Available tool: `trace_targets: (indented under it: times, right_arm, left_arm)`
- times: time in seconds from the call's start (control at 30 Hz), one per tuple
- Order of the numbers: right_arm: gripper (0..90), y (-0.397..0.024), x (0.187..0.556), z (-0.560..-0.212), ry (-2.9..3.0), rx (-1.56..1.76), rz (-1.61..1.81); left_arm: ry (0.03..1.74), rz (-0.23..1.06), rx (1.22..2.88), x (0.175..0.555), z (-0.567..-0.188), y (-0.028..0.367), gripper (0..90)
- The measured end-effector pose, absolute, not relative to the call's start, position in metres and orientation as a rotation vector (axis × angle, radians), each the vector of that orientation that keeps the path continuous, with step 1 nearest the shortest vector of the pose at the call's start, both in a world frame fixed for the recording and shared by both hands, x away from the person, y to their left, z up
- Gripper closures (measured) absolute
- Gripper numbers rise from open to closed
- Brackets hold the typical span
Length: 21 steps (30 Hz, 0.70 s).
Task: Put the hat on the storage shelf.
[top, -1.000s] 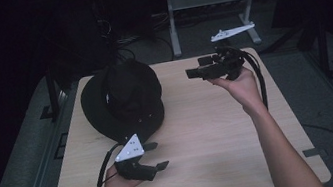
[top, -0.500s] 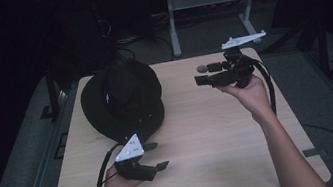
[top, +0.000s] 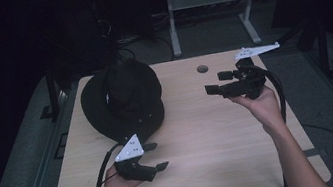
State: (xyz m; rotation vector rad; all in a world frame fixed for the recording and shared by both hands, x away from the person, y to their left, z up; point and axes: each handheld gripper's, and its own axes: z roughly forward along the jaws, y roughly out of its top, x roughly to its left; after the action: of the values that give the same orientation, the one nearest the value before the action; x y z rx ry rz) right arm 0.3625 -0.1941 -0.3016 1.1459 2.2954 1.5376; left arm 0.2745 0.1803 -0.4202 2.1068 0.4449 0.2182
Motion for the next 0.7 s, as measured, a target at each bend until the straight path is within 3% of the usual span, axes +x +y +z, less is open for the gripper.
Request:
trace_targets:
  times: [0.7]
  right_arm:
    - [17.6, -0.233, 0.318, -0.349, 2.247, 1.286, 1.534]
  left_arm:
    - [0.434, 0.215, 2.107, 0.272, -0.422, 0.176, 26.4]
